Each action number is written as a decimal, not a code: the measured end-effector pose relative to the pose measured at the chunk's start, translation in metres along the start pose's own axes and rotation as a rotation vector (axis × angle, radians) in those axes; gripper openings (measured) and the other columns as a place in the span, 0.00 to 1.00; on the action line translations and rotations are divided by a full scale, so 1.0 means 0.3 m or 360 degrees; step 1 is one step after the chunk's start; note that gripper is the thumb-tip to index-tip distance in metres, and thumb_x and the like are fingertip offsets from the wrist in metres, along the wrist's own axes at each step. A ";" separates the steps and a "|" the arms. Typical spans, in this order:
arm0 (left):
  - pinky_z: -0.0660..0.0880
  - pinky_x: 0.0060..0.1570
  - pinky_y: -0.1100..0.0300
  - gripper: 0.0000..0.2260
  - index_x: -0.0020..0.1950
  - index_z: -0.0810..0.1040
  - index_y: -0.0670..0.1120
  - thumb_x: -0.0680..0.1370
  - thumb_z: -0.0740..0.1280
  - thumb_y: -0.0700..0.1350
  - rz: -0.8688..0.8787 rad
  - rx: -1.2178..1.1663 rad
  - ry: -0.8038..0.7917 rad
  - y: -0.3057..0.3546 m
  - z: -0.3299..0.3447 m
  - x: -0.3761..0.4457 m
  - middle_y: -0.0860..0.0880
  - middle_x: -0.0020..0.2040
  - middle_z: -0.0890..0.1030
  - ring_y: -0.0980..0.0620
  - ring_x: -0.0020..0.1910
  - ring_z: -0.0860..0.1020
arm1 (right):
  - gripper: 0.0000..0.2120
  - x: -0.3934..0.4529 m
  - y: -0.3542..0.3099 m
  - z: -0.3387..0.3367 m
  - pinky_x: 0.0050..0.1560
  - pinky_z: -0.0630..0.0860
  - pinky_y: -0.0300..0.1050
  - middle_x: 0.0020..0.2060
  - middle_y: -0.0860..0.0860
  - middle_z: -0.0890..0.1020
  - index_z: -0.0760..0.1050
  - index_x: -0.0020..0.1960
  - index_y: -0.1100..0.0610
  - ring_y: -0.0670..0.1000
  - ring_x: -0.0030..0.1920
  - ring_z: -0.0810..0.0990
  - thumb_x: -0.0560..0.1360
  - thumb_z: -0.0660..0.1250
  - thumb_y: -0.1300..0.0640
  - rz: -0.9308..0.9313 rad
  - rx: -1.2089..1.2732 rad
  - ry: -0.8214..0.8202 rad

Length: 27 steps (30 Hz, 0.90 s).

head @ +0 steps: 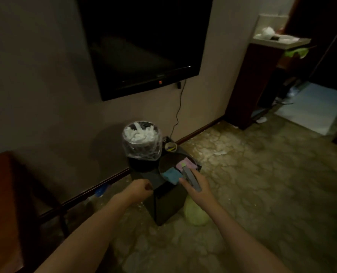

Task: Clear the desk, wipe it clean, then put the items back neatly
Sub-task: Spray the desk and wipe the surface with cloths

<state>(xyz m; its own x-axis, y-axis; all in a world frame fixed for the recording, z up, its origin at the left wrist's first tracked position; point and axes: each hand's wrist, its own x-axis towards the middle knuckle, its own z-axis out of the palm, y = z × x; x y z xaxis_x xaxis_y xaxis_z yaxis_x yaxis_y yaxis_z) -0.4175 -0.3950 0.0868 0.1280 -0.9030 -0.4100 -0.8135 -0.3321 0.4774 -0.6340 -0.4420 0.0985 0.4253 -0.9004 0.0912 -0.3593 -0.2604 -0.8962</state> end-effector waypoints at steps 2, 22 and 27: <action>0.73 0.50 0.59 0.13 0.61 0.76 0.43 0.79 0.64 0.46 0.0016 -0.0013 -0.0008 0.047 0.000 0.086 0.45 0.57 0.78 0.50 0.54 0.76 | 0.08 0.065 0.047 -0.064 0.41 0.74 0.41 0.44 0.54 0.78 0.74 0.54 0.52 0.47 0.42 0.78 0.76 0.68 0.58 0.0061 0.0069 0.0028; 0.72 0.52 0.59 0.12 0.60 0.77 0.41 0.78 0.64 0.43 -0.0265 -0.0167 -0.0032 0.073 -0.120 0.900 0.42 0.57 0.79 0.47 0.56 0.77 | 0.09 0.903 0.411 -0.166 0.43 0.78 0.41 0.36 0.50 0.82 0.79 0.38 0.52 0.46 0.39 0.81 0.70 0.74 0.64 0.0557 0.0129 -0.0223; 0.71 0.45 0.61 0.09 0.54 0.79 0.40 0.78 0.63 0.43 -0.0429 -0.0243 -0.0027 0.099 -0.116 0.974 0.41 0.54 0.80 0.47 0.53 0.77 | 0.09 1.070 0.474 -0.164 0.31 0.68 0.32 0.30 0.48 0.73 0.73 0.38 0.56 0.41 0.29 0.73 0.72 0.71 0.66 0.0658 0.0181 -0.0413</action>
<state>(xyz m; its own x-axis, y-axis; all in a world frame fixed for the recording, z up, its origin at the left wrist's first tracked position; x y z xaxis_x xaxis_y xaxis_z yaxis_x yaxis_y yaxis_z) -0.3847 -0.6783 0.0083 0.3167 -0.7726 -0.5502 -0.6567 -0.5972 0.4606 -0.5896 -0.7852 0.0217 0.4641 -0.8003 -0.3795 -0.4548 0.1524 -0.8775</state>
